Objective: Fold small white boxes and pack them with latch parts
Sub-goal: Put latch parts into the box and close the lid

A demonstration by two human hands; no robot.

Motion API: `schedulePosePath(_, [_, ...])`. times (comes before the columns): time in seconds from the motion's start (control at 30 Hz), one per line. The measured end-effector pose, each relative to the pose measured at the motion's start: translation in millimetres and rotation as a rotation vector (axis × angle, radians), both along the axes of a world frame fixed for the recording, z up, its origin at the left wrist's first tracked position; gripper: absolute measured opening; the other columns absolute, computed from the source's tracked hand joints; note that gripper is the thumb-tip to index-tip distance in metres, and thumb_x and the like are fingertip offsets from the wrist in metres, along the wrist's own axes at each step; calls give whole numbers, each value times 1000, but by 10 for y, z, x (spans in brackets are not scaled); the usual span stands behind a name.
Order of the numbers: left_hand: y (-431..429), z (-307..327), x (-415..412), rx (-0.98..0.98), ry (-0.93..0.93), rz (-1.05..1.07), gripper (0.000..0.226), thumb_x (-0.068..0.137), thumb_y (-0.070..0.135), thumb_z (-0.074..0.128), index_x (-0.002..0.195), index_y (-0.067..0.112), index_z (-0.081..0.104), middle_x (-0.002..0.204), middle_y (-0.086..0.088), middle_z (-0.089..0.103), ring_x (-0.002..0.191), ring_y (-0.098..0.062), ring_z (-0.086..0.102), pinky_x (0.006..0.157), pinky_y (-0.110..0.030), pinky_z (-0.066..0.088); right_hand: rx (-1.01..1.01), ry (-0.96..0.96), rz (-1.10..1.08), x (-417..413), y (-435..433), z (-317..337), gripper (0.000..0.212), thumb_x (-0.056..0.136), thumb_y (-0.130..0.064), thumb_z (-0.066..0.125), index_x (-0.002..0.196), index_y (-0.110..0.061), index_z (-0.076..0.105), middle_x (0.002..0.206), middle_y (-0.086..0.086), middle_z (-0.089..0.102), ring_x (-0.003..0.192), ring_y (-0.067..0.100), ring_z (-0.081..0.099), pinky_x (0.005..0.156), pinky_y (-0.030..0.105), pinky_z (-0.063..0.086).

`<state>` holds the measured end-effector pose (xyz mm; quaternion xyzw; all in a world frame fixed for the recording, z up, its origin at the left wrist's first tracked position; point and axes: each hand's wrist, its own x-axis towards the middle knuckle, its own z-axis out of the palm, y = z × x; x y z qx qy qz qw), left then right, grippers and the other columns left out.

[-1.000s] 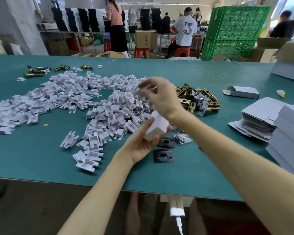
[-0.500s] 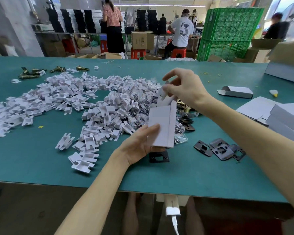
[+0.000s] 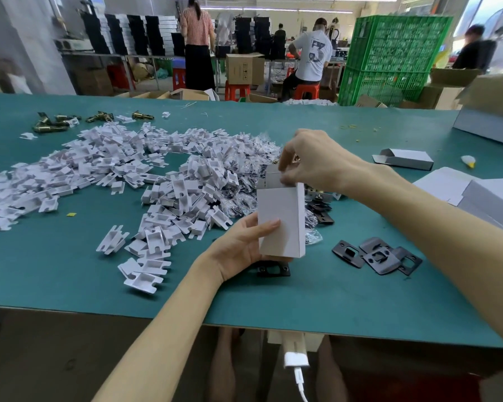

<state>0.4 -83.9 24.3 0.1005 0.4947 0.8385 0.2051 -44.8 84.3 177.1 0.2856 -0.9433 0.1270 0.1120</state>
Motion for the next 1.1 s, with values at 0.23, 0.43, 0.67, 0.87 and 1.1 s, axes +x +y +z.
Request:
schedulePosePath(0.23, [-13,-5,-14,-1,-23,55,45,89,18,78,132,11,65,125,-12,71,108,-29,72,79,-47,64,32,-71,-5,-45,36,-60,44,97,-41,66,90,1,78,105,17,67,101,33,63,92,47,51])
schedulePosePath(0.43, [-28,0,-15,93,-50,124,55,89,18,74,141,6,57,127,-12,70,113,-31,71,77,-46,64,-317,57,-98,-106,178,-246,20,102,-28,58,108,-11,67,105,7,65,97,23,60,88,36,49])
schedulePosePath(0.67, [-32,-8,-56,186,-80,214,57,83,18,80,135,6,60,125,-14,73,114,-32,71,78,-46,64,-263,-163,-291,-237,466,-837,17,99,-15,64,110,-3,70,108,12,72,95,25,65,92,40,54])
schedulePosePath(0.87, [-34,-33,-82,198,-90,228,46,92,11,70,136,4,58,130,-17,70,117,-35,70,81,-49,63,-198,-236,-387,-350,577,-1297,30,104,-21,54,130,-9,64,128,20,61,114,38,59,102,44,48])
schedulePosePath(1.1, [-17,-10,-99,166,-99,236,54,92,11,70,143,3,54,137,-19,66,124,-37,65,83,-51,63,-69,-288,-443,-441,543,-1455,38,108,-32,43,145,-29,52,144,20,45,131,43,37,110,50,35])
